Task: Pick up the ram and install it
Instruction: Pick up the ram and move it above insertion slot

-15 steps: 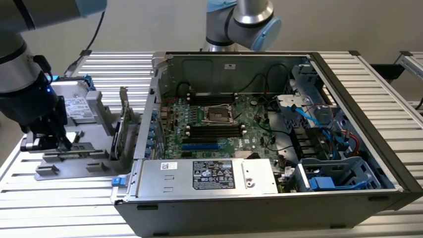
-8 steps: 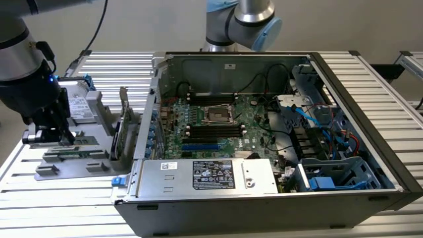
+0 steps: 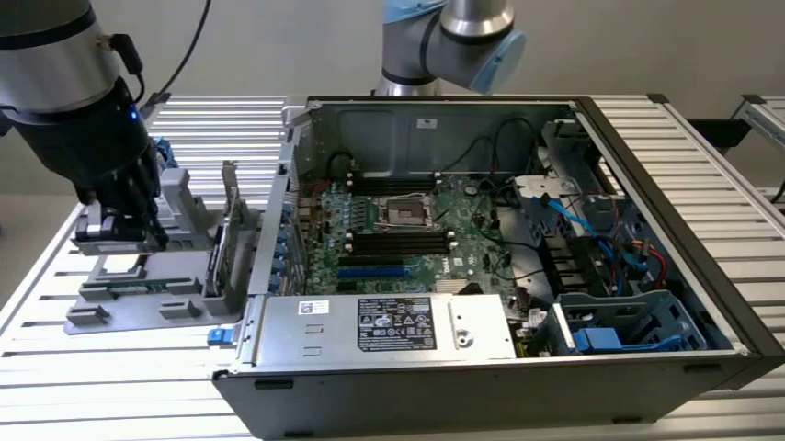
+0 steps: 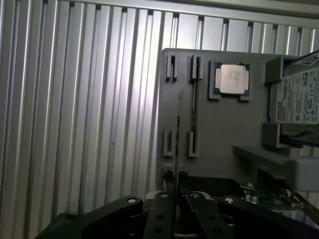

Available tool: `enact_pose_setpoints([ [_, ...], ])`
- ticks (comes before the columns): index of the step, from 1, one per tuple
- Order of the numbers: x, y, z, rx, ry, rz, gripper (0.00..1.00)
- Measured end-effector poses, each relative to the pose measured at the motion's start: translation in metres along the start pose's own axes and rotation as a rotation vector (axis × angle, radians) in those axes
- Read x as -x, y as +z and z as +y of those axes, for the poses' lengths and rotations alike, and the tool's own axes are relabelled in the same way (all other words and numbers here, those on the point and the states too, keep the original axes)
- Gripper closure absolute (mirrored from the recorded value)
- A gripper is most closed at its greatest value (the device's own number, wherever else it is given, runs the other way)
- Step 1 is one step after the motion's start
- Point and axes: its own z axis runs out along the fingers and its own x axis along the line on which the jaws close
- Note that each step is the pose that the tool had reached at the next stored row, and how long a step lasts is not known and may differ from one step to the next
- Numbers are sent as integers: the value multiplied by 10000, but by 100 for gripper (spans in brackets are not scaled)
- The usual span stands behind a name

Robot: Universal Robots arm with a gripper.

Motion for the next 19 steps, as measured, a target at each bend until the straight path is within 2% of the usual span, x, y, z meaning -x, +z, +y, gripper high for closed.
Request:
enact_pose_setpoints([
  [7,9,-192,-171,0,0,0,86],
  [15,55,-388,-308,2,1,7,86],
  [16,57,-440,-370,2,1,8,86],
  [18,48,-588,-569,0,1,-4,86],
  [19,46,-617,-609,0,0,-10,86],
])
